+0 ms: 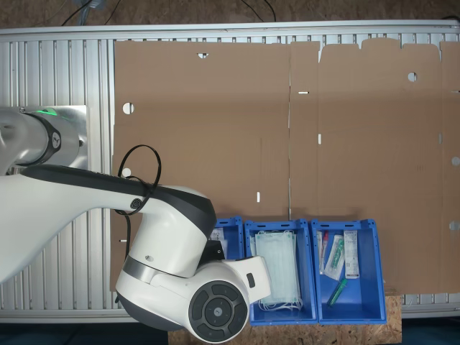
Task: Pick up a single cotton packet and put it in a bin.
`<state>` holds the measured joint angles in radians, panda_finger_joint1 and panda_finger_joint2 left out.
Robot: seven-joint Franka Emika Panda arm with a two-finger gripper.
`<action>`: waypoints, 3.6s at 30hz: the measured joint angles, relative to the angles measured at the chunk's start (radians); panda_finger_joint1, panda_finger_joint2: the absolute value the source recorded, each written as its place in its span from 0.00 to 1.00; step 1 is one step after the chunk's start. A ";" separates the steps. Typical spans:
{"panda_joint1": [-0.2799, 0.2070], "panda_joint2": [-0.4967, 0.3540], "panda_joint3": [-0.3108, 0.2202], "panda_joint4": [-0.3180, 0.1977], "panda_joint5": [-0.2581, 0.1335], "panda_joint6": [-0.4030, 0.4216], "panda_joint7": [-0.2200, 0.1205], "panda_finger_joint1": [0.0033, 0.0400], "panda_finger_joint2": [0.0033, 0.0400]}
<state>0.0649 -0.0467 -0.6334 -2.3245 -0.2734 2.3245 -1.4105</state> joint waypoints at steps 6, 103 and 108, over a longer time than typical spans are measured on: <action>0.000 0.000 0.000 0.000 0.000 0.001 -0.003 0.46 0.46; 0.000 0.000 0.000 0.000 0.000 0.003 -0.018 1.00 1.00; 0.000 0.000 0.000 0.000 0.000 0.003 -0.018 1.00 1.00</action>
<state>0.0649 -0.0467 -0.6334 -2.3245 -0.2733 2.3272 -1.4282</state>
